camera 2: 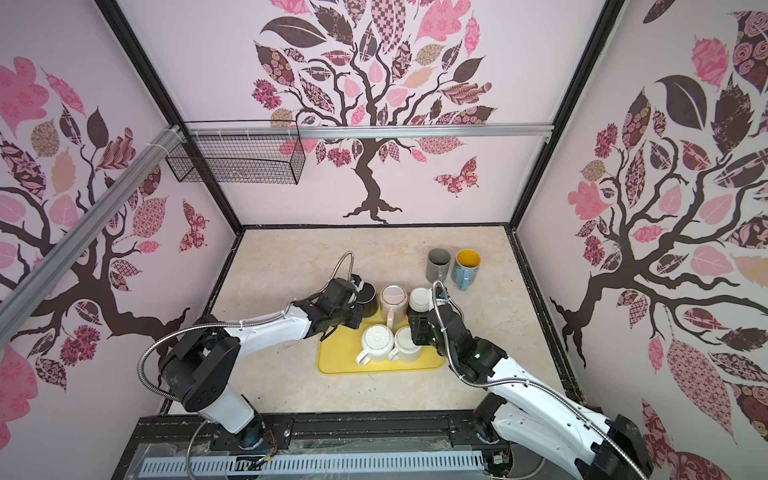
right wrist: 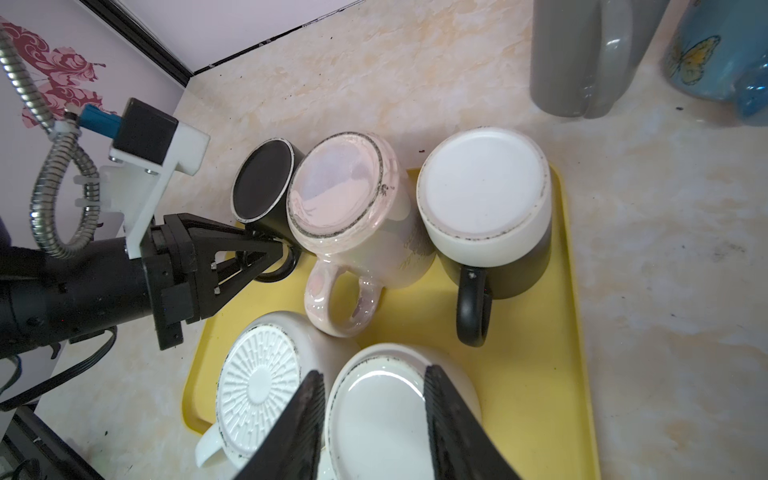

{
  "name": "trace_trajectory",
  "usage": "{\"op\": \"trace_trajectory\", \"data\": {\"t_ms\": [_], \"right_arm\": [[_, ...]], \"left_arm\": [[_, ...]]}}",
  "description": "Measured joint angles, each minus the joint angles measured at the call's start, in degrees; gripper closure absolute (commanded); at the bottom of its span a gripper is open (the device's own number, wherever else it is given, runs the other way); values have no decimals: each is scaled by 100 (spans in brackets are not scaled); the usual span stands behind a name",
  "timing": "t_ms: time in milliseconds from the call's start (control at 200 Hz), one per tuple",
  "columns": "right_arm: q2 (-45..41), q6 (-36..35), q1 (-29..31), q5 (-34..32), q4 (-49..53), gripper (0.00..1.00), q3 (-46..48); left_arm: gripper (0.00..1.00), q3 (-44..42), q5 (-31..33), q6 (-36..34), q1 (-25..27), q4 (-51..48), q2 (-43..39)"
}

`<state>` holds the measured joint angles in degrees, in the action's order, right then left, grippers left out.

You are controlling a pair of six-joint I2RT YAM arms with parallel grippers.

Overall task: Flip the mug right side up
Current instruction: 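Lift the black mug with the left gripper while the right gripper approaches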

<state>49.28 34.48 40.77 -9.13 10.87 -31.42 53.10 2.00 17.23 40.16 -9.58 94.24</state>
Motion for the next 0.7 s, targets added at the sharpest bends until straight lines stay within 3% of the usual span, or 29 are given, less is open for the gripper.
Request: {"op": "trace_trajectory", "data": {"t_ms": [70, 700], "right_arm": [[0, 2, 0, 7, -4, 57, 0], [415, 0, 0, 332, -361, 58, -61]], "left_arm": [[100, 4, 59, -57, 2, -26, 0], [100, 15, 1473, -627, 9, -1147, -619]]}}
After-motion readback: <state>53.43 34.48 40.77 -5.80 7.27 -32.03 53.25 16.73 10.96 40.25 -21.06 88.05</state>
